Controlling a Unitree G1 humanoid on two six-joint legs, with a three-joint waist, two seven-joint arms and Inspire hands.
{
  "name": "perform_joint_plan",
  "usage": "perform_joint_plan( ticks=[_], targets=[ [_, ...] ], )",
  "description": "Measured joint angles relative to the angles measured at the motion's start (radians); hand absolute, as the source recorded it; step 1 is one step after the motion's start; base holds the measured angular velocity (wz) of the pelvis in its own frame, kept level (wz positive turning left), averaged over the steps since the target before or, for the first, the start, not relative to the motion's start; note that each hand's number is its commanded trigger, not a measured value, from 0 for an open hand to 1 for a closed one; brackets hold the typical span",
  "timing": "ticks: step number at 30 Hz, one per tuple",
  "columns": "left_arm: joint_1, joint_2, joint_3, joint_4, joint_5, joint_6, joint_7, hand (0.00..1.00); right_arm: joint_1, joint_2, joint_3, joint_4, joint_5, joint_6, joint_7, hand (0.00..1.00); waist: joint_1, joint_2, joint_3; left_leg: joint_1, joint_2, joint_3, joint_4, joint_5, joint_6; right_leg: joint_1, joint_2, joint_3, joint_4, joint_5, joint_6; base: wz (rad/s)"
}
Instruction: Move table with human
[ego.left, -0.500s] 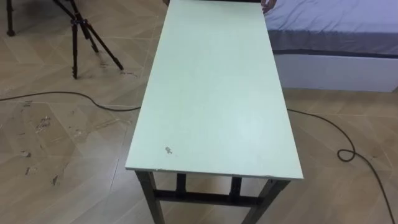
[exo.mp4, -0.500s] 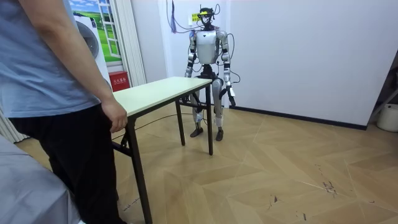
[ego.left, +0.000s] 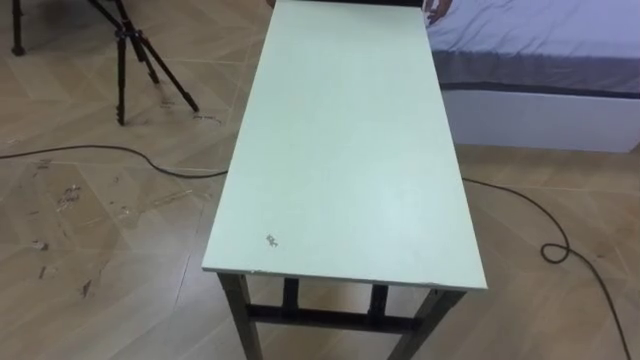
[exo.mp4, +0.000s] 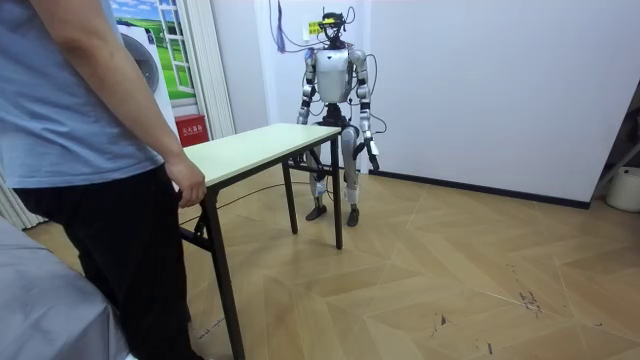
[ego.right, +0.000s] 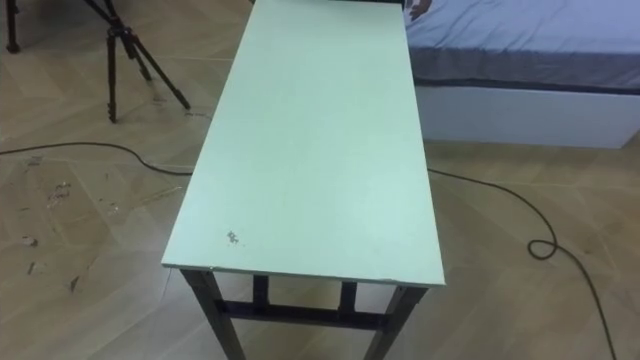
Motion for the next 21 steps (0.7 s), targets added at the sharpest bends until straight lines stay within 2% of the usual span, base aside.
perform_joint_plan(
  ticks=[1, 4, 9, 12, 15, 18, 20, 21],
  targets=[
    [-0.001, 0.0, 0.007, 0.001, -0.035, 0.004, -0.017, 0.0, 0.001, 0.0, -0.003, -0.002, 0.004, 0.005, 0.007, 0.0, 0.0, 0.003, 0.0011, 0.0, 0.0, 0.0, 0.0, 0.0, 0.0, 0.0, 0.0, 0.0, 0.0, 0.0, 0.0, 0.0],
    [0.003, 0.001, 0.024, 0.001, -0.148, 0.02, -0.071, 0.0, 0.003, -0.001, -0.039, -0.002, 0.009, 0.021, 0.038, 0.0, -0.001, 0.006, -0.0022, -0.001, 0.0, 0.0, 0.001, -0.002, 0.0, 0.0, 0.0, 0.001, 0.0, 0.0, 0.0, 0.0],
    [0.007, 0.005, 0.011, 0.0, -0.343, 0.033, -0.199, 0.0, 0.008, -0.013, -0.041, -0.009, 0.04, 0.028, 0.086, 0.0, 0.0, 0.015, -0.0051, -0.001, 0.0, 0.004, 0.004, -0.002, 0.0, -0.002, 0.0, 0.003, 0.001, 0.0, 0.0, 0.0],
    [0.003, 0.006, 0.01, -0.006, -0.377, 0.054, -0.269, 0.0, 0.032, -0.032, -0.042, -0.072, 0.032, 0.045, 0.113, 0.0, 0.003, 0.023, -0.0092, -0.011, 0.0, 0.003, 0.011, -0.003, 0.0, -0.008, 0.001, 0.006, 0.002, 0.0, -0.001, 0.0],
    [0.001, 0.011, 0.01, -0.026, -0.385, 0.072, -0.344, 0.0, 0.075, -0.056, -0.053, -0.213, -0.007, 0.063, 0.152, 0.0, -0.002, 0.033, -0.0103, -0.021, 0.002, 0.001, 0.023, -0.007, 0.0, -0.011, 0.0, 0.002, 0.003, 0.001, -0.001, 0.01],
    [0.021, 0.019, -0.007, -0.098, -0.441, 0.085, -0.404, 0.0, 0.112, -0.068, -0.051, -0.353, -0.007, 0.065, 0.197, 0.0, -0.002, 0.04, -0.0115, -0.024, 0.002, 0.0, 0.026, -0.007, 0.0, -0.011, 0.0, -0.001, 0.004, 0.001, -0.001, 0.01],
    [0.061, 0.037, -0.046, -0.18, -0.52, 0.095, -0.463, 0.0, 0.138, -0.069, -0.05, -0.401, -0.004, 0.066, 0.242, 0.0, 0.0, 0.039, -0.0118, -0.025, 0.002, -0.001, 0.029, -0.007, 0.0, -0.01, 0.0, -0.002, 0.004, 0.001, -0.001, 0.04],
    [0.075, 0.048, -0.064, -0.224, -0.561, 0.105, -0.495, 0.0, 0.148, -0.071, -0.049, -0.424, -0.002, 0.08, 0.26, 0.0, 0.0, 0.039, -0.0113, -0.028, 0.002, -0.001, 0.033, -0.008, 0.001, -0.011, -0.001, -0.004, 0.004, 0.001, -0.001, 0.0]
  ],
)
